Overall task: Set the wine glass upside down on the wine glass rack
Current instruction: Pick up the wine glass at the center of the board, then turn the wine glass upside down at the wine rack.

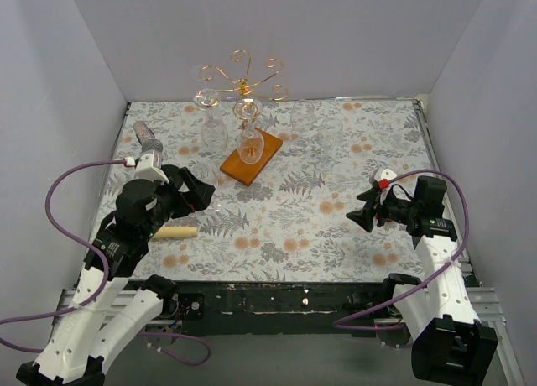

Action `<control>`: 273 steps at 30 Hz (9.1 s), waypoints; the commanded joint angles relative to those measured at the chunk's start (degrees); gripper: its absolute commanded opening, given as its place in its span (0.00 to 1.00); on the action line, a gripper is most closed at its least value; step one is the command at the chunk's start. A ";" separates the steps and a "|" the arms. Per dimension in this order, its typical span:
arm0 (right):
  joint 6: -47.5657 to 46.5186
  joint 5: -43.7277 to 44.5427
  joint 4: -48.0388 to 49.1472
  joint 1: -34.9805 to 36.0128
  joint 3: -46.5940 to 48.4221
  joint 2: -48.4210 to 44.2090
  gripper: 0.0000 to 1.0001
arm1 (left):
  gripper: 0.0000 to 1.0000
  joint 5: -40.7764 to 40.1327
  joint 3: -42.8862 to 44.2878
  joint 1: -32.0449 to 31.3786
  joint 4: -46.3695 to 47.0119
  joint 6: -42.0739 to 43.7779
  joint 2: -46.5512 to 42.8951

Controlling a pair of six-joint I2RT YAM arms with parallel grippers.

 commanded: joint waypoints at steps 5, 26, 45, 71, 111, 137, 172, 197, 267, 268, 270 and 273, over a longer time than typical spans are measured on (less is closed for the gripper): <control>-0.60 -1.43 1.59 -0.36 -0.68 -0.42 0.73 | 0.98 -0.86 -0.44 -0.09 -0.22 1.10 -0.31; -0.60 -1.51 1.59 -0.36 -0.68 -0.33 0.73 | 0.98 0.10 -0.53 -0.09 -0.31 1.54 0.05; -0.60 -1.43 1.41 -0.27 -0.76 -0.24 0.73 | 0.98 1.16 0.00 -0.09 0.13 1.45 0.31; -0.69 -1.43 1.50 -0.36 -0.59 -0.42 0.73 | 0.98 0.98 0.53 -0.09 0.22 1.19 0.22; -0.78 -1.51 1.41 -0.36 -0.59 -0.24 0.73 | 0.98 1.16 2.55 -0.09 -0.22 2.68 1.98; -0.69 -1.43 1.24 -0.36 -0.50 -0.07 0.73 | 0.98 -0.60 5.62 -0.09 -1.36 5.32 5.49; -1.13 -1.07 0.88 -0.27 -0.33 -0.33 0.73 | 0.35 -4.38 23.64 -0.09 -7.61 18.33 37.05; -1.48 -1.16 0.71 -0.36 -0.33 -0.68 0.73 | 0.00 -1.75 24.61 -0.09 -9.45 18.77 40.65; -1.39 -1.52 0.71 -0.36 -0.41 -0.33 0.73 | 0.00 23.13 21.09 -13.89 -1.28 9.45 27.03; -1.39 -1.60 0.71 -0.36 -0.50 -0.33 0.73 | 0.00 22.78 21.10 -14.42 -1.02 9.10 27.20; -1.39 -1.60 0.71 -0.27 -0.41 -0.33 0.73 | 0.00 22.25 21.10 -15.47 -0.40 8.66 27.38; -1.31 -1.69 0.71 -0.27 -0.41 -0.24 0.73 | 0.00 21.99 21.10 -16.44 0.56 8.05 27.56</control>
